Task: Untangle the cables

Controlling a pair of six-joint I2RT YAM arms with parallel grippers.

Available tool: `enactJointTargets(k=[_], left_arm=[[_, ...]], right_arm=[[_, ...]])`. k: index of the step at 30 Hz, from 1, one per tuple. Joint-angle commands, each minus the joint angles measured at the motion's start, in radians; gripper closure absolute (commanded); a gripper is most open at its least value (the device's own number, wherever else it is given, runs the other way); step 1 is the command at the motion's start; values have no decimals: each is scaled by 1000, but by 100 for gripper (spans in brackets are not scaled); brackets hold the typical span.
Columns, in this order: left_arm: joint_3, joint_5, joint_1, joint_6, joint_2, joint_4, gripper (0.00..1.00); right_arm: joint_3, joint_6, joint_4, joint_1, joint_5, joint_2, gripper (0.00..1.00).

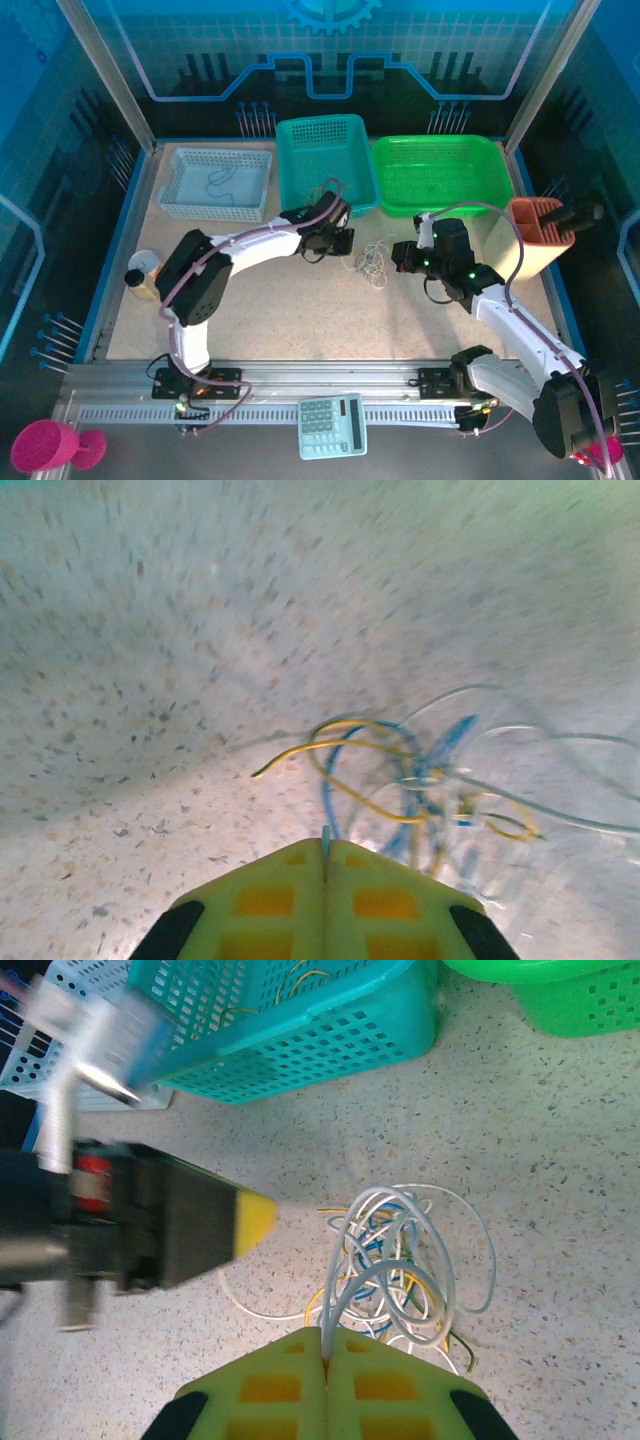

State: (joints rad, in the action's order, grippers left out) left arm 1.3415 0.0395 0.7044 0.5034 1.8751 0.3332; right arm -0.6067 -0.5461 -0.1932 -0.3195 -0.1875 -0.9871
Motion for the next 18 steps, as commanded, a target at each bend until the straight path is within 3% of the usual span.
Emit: enactJointTargets(k=[1,4,6,8,10,14,18], left_arm=[[69,-17,3,-54,-118,57,100],[112,2,2,-66,-173,79,100],[145,19,2,-72,-196,93,100],[186,36,0,-80,-212,110,100],[222,55,0,-81,-220,118,100],[286,90,0,-80,-220,134,100],[320,109,0,-75,-218,141,100]], right_arm=[[18,-6,0,17,-7,13,100],[24,-5,-4,17,-10,7,100],[26,-1,-8,17,-14,5,82],[22,6,-11,18,-19,9,53],[17,10,-16,17,-19,20,40],[9,31,-7,14,-46,51,26],[8,55,22,1,-61,71,19]])
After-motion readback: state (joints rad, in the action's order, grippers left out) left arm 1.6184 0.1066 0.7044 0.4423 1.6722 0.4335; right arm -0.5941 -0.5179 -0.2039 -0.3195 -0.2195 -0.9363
